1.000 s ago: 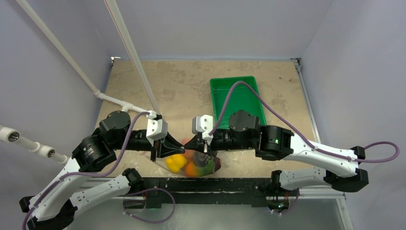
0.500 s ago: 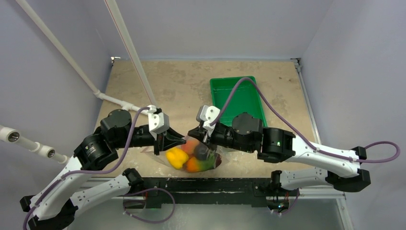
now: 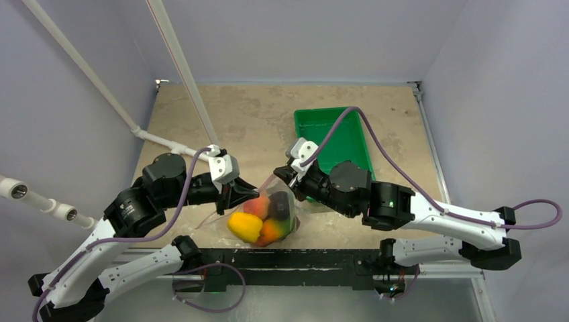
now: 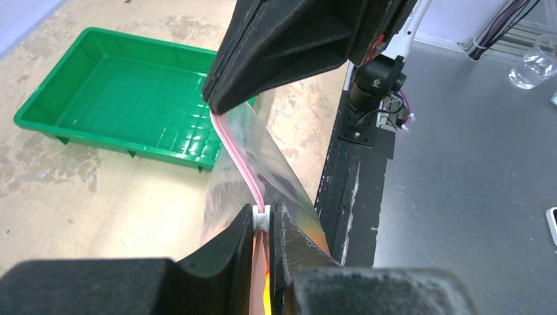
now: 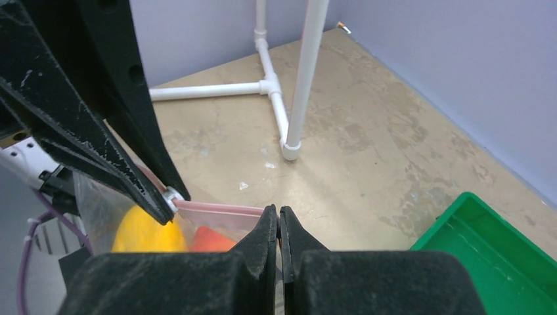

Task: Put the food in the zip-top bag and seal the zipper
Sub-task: Zip the zipper food storage bag at the center of the board.

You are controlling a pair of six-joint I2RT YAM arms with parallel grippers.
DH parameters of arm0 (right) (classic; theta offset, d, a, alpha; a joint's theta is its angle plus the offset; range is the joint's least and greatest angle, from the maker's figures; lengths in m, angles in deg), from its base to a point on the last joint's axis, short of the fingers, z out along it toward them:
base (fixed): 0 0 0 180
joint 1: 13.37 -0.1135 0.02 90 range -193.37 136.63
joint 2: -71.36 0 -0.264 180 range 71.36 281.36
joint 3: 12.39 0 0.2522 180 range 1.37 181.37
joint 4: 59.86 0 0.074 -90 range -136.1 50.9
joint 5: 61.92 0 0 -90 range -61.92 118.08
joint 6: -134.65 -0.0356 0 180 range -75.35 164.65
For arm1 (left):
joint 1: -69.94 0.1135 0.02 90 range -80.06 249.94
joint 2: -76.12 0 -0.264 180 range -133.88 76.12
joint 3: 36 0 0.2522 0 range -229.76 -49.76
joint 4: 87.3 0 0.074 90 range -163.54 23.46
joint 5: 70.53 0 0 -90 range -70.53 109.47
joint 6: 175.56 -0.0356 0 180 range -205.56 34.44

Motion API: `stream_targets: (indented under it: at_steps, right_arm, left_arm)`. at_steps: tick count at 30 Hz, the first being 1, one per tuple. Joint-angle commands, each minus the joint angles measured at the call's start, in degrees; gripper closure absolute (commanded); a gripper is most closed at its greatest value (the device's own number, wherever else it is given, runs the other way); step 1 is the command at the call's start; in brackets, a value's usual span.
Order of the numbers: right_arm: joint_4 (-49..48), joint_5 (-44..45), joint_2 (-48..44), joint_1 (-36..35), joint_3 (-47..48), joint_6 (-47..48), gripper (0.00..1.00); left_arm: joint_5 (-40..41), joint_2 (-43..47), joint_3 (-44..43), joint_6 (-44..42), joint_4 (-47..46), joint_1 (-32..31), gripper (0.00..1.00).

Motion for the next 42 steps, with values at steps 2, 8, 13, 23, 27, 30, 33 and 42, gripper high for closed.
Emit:
stream_targets:
  at_steps: [2,8,13,23,27,30,33,42]
  right_arm:
    - [-6.25,14.61,-2.88,1.63,-0.97,0.39,1.0]
    - [-8.45,14.0,-2.91,1.63,-2.45,-0.15,1.0]
    - [-8.21,14.51,-3.38,1.63,-2.04,-0.1,1.0]
    - [-7.93,10.14,-3.41,1.63,-2.46,-0.86,1.0]
    - [-7.75,1.14,-4.65,1.63,-0.01,1.61,0.87]
    - [-7.49,-2.25,-4.51,1.63,3.22,5.32,0.64]
    - [-2.96,-9.56,-3.28,1.63,6.7,5.9,0.49]
    - [4.3,-21.21,3.29,1.63,9.04,9.3,0.21]
  left_arm:
    - [0.05,2.61,-1.66,3.65,5.02,-0.6,1.0]
    - [3.08,3.34,-1.37,5.66,7.55,-0.6,1.0]
    - [3.43,3.61,-1.49,5.71,8.78,-0.6,1.0]
    - [5.22,3.75,-2.09,7.12,10.9,-0.6,1.0]
    - [4.29,3.08,-1.91,6.58,10.12,-0.6,1.0]
    - [3.59,2.68,-1.74,5.96,9.61,-0.6,1.0]
    - [2.98,2.57,-1.57,5.33,9.29,-0.6,1.0]
    - [1.18,2.41,-2.2,4.31,9.44,-0.6,1.0]
